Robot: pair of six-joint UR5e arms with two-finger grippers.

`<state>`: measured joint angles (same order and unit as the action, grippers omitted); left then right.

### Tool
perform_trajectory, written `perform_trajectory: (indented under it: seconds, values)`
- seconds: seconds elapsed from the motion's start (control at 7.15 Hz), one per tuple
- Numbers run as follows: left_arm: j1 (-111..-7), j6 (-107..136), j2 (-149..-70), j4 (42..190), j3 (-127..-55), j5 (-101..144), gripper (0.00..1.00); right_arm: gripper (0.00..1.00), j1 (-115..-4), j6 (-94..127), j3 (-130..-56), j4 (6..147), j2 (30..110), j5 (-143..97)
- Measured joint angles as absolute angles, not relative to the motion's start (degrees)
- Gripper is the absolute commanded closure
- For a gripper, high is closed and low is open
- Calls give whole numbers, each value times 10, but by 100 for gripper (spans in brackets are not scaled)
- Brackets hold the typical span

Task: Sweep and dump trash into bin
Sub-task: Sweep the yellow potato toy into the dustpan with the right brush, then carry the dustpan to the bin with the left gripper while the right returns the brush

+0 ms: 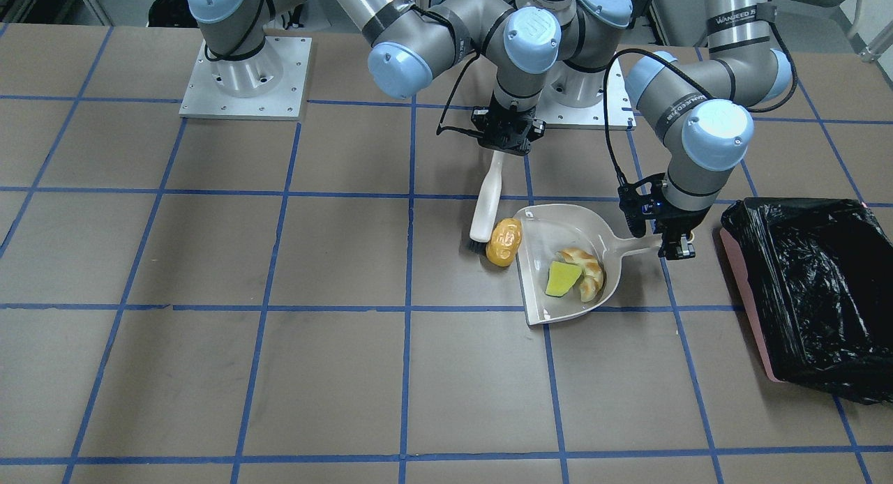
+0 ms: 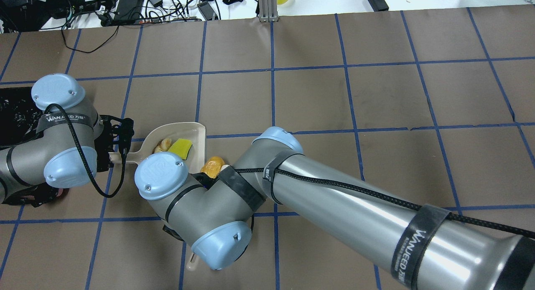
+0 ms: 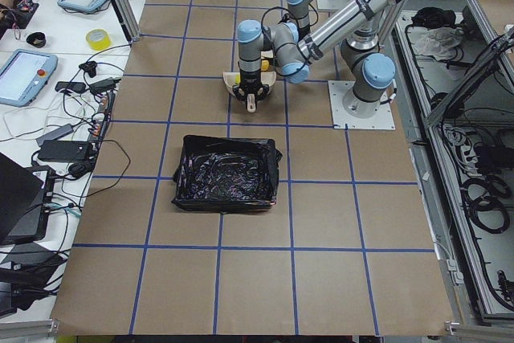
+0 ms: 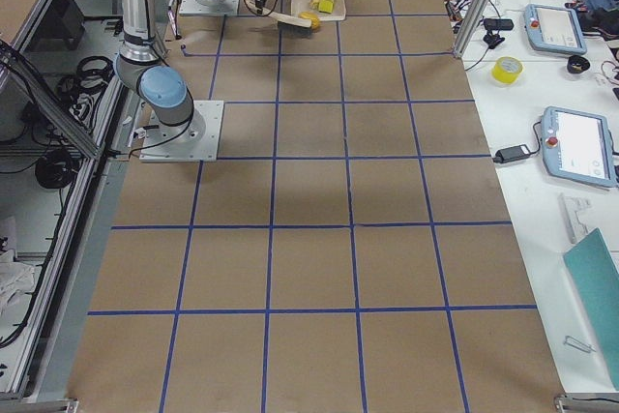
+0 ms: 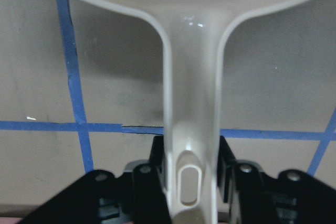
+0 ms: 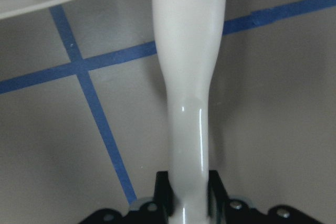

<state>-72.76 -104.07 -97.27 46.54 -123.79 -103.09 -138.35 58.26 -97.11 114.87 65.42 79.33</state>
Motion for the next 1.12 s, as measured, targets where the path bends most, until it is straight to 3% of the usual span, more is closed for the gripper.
perform_trajectory:
  seconds: [0.56,1.12]
  values:
    - [-715,-1044,-975,465,-1233,-1028,100,100,-1383,488,-882,1144,603,799]
    - [-664,-1042,-985,468,-1229,-970,100,100,-1345,442,-875,1071,636,839]
